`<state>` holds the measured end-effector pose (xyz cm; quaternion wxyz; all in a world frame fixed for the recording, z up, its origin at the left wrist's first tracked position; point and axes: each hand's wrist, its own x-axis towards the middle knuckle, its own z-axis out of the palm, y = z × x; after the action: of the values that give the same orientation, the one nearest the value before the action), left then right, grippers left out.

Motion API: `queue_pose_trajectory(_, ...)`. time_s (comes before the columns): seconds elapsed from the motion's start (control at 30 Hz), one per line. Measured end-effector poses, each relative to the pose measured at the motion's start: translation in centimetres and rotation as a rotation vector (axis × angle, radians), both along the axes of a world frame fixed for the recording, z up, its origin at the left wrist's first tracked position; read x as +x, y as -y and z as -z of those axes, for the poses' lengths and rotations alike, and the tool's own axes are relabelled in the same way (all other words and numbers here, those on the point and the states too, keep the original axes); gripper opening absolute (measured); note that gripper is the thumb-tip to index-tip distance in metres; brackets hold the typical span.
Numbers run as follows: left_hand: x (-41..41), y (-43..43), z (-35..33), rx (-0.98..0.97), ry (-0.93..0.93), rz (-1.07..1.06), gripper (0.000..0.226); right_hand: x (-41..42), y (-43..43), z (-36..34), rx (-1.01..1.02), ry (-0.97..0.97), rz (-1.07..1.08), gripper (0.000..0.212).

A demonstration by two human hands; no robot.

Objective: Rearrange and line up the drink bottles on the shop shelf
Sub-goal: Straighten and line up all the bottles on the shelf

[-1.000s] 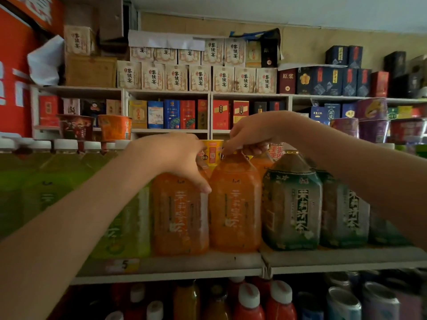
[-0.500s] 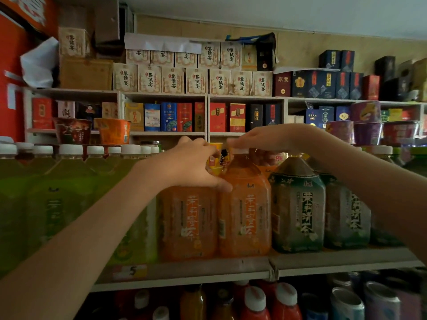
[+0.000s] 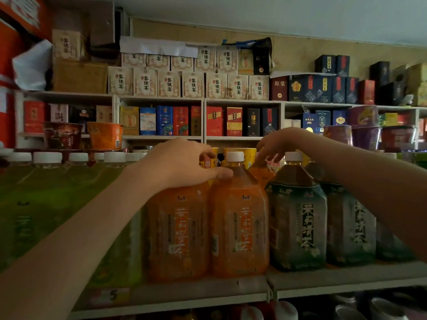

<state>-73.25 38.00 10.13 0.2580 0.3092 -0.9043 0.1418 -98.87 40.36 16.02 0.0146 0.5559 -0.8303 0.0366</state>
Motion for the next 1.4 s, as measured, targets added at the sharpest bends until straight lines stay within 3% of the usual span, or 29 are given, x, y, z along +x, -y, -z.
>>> queue_pose_trajectory(0.17,-0.2,1.0,-0.9,0.134,-0.057,0.046,0.087,-1.9,2.0,0.5,0.010,-0.033,-0.012,0.042)
queue_pose_trajectory(0.27,-0.5,1.6,-1.2,0.182,0.034,0.010,0.098,-2.7,2.4,0.6,-0.086,-0.093,-0.086,0.038)
queue_pose_trajectory(0.37,-0.6,1.9,-1.4,0.228,0.085,-0.002,0.103,-2.6,2.6,0.1,-0.125,-0.027,-0.157,0.032)
queue_pose_trajectory(0.6,-0.5,1.5,-1.2,0.123,0.109,-0.008,0.113,0.8,2.3,-1.2,-0.047,0.091,-0.264,0.028)
queue_pose_trajectory(0.7,-0.4,1.6,-1.2,0.099,0.109,0.000,0.103,3.3,2.8,-1.7,-0.039,0.124,-0.314,0.021)
queue_pose_trajectory(0.8,-0.4,1.6,-1.1,0.107,0.094,-0.010,0.087,5.3,3.2,-2.0,-0.052,0.113,-0.337,0.027)
queue_pose_trajectory(1.03,-0.3,1.6,-1.0,0.141,0.090,-0.002,0.090,6.3,1.9,-0.1,-0.107,0.082,-0.320,0.025)
queue_pose_trajectory(1.13,0.0,1.3,-0.6,0.146,0.007,0.025,0.089,6.7,1.0,0.7,-0.154,-0.021,-0.314,0.032)
queue_pose_trajectory(1.23,-0.2,0.8,0.6,0.019,-0.104,0.049,0.090,6.7,-0.6,1.6,-0.197,0.078,-0.357,0.035)
queue_pose_trajectory(1.33,-0.4,0.2,2.2,-0.024,-0.250,0.023,0.088,6.9,-2.2,2.6,-0.252,0.050,-0.407,0.027)
queue_pose_trajectory(1.4,-0.4,-0.2,3.5,-0.070,-0.343,-0.024,0.081,7.2,-3.5,3.7,-0.387,0.113,-0.407,0.035)
